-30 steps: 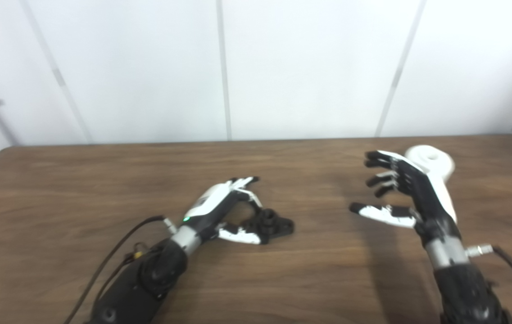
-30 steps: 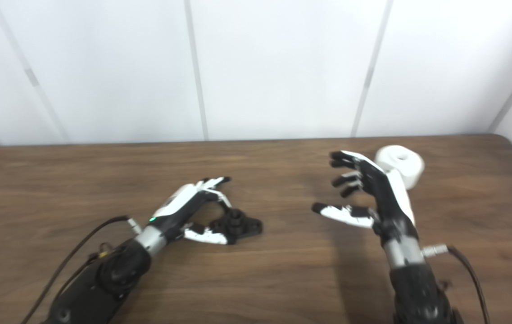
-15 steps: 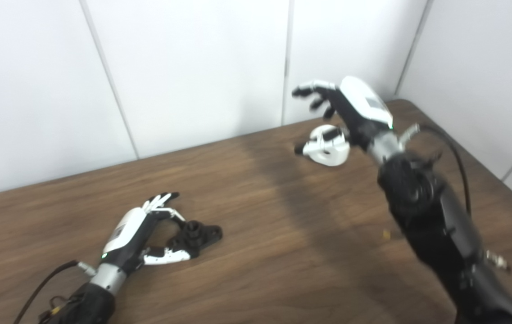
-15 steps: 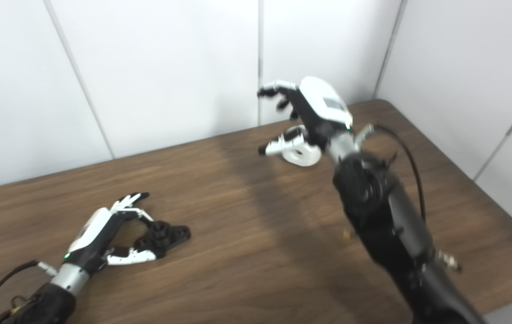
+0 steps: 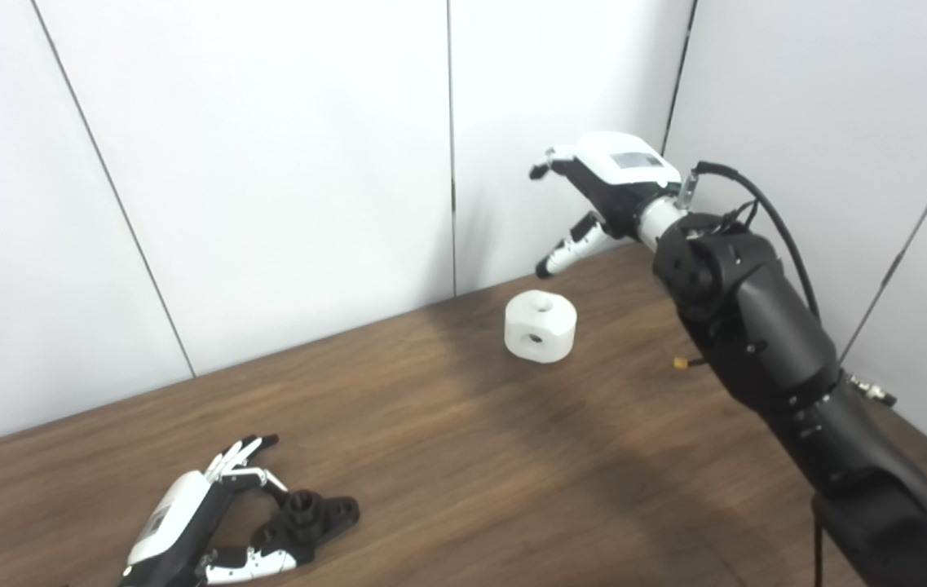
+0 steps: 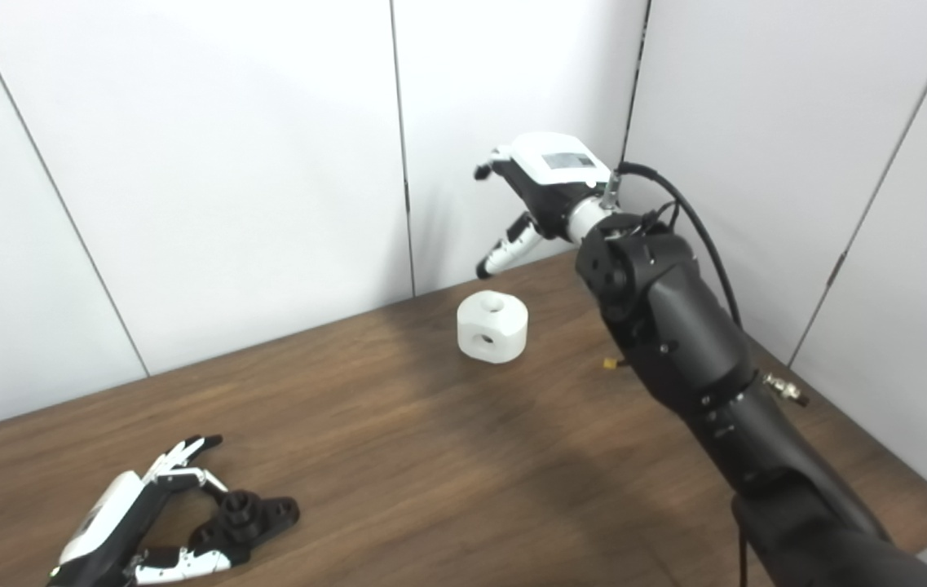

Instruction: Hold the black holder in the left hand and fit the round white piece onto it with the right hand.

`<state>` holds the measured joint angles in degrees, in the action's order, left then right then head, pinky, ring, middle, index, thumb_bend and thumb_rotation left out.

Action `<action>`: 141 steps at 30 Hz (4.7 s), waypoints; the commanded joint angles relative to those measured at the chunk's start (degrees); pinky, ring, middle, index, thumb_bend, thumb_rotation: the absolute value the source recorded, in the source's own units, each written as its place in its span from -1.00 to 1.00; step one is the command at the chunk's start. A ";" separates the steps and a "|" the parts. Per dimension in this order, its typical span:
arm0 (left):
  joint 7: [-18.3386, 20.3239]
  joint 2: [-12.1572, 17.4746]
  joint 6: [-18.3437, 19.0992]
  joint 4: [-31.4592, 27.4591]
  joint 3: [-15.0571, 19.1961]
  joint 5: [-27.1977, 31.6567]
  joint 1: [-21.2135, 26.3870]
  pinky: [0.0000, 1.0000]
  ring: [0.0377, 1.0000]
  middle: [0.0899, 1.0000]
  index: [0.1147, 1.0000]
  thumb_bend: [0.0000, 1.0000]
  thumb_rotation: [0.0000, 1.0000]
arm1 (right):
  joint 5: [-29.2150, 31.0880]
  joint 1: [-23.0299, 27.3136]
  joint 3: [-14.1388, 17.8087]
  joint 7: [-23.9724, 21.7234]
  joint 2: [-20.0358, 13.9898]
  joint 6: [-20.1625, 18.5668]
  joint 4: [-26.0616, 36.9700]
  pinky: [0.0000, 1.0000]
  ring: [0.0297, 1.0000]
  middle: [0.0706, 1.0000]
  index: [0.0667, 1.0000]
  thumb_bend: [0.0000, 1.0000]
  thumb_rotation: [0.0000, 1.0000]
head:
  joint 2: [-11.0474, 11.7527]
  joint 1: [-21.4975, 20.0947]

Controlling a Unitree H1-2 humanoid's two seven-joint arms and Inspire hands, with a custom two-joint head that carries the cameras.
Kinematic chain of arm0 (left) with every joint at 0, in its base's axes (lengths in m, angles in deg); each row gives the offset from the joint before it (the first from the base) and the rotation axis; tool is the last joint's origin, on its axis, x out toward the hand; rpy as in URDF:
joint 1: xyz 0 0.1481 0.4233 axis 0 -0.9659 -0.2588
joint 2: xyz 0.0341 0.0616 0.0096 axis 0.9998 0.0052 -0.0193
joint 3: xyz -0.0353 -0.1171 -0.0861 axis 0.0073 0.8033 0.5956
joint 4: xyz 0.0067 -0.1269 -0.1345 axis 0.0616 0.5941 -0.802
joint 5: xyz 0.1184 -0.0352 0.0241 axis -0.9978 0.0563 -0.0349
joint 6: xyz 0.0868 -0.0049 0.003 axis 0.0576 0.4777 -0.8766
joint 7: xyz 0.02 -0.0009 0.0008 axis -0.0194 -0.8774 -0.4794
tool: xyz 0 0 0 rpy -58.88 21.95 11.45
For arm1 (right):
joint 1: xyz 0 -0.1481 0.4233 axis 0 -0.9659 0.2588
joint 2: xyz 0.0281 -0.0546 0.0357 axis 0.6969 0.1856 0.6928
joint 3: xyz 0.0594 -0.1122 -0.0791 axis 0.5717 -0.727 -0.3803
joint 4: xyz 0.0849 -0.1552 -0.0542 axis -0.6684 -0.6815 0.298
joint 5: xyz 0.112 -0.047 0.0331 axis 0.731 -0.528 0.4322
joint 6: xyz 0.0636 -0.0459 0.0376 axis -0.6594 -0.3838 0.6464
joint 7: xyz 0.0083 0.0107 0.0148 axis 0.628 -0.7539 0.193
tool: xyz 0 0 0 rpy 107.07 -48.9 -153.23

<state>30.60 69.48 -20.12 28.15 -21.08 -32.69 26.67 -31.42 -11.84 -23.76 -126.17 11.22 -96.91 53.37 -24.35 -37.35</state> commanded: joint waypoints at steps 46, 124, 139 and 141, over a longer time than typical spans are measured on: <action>5.73 2.31 4.15 5.21 0.22 -1.05 -5.13 1.00 1.00 0.88 -0.17 0.05 -0.89 | -10.69 9.92 -6.14 -1.66 3.23 0.02 -21.78 0.80 1.00 1.00 0.83 0.94 -0.13 | -1.71 0.39; 4.74 1.39 4.41 1.72 3.28 -1.03 -7.32 1.00 1.00 0.85 -0.17 0.05 -0.89 | -15.27 2.24 -6.33 28.72 13.98 0.03 -26.60 0.83 0.62 0.41 -0.11 0.05 -0.72 | -5.08 4.18; 3.28 0.54 3.63 1.72 4.07 -1.92 -7.60 1.00 1.00 0.84 -0.17 0.05 -0.89 | -13.84 -0.21 -5.65 40.57 14.89 -0.07 -28.72 0.97 0.59 0.45 -0.11 0.05 -0.72 | -5.82 5.20; 3.19 0.44 3.30 1.95 4.16 -1.94 -7.54 1.00 1.00 0.83 -0.17 0.05 -0.89 | -13.52 -0.14 -5.80 39.42 14.16 -0.07 -27.90 0.93 0.58 0.46 -0.11 0.05 -0.71 | -5.83 5.49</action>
<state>32.68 69.07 -20.58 25.62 -16.37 -33.58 24.33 -44.96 -14.76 -30.05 -87.22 27.69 -96.77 23.08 -30.15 -31.82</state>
